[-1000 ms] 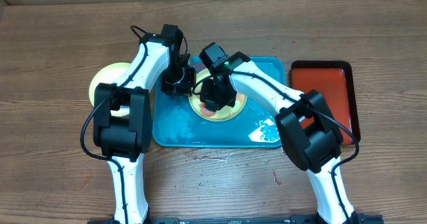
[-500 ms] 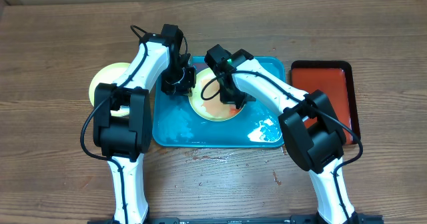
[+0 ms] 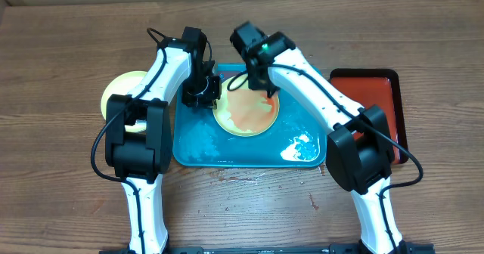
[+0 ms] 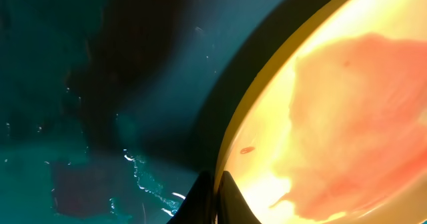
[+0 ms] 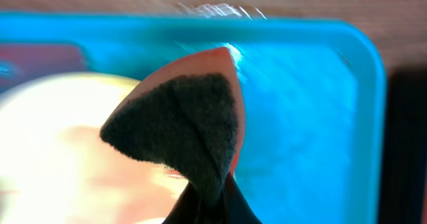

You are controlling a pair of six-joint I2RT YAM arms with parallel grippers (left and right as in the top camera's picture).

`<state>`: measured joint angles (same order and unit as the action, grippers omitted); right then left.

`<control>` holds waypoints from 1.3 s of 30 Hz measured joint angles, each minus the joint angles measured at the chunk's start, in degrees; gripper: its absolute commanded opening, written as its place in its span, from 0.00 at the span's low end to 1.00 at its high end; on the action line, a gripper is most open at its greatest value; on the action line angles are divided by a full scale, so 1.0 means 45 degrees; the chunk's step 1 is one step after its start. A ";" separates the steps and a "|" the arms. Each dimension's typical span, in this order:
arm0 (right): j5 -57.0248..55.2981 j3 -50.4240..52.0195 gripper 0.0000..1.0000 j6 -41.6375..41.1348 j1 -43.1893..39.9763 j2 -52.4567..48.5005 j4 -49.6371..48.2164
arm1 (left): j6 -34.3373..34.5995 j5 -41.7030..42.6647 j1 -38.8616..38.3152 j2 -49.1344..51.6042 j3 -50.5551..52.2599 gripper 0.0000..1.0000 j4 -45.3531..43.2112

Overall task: Clean dirty plates on tray and stack at the side
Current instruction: 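Scrub the second yellow plate's red smear with the sponge in the right gripper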

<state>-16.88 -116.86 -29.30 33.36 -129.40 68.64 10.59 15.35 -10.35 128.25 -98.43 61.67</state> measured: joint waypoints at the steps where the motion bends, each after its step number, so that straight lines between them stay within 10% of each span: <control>1: 0.0408 -0.0194 0.04 0.0029 -0.0029 0.0000 -0.0209 | 0.0000 -0.0005 0.0000 0.0000 0.0000 0.04 0.0005; 15: 0.5955 -0.0262 0.04 -0.0131 -0.0073 -0.0971 -0.2336 | 0.0000 -0.0185 0.0000 -0.0019 -0.0019 0.04 0.0010; 39: 0.6402 -0.0175 0.04 -0.1778 0.0267 -0.2234 -0.2351 | -0.0005 -0.0233 0.0024 -0.0019 -0.0019 0.04 0.0024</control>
<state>11.92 -117.64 -37.30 34.57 -139.46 58.06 10.57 14.31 -10.24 128.16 -98.52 61.78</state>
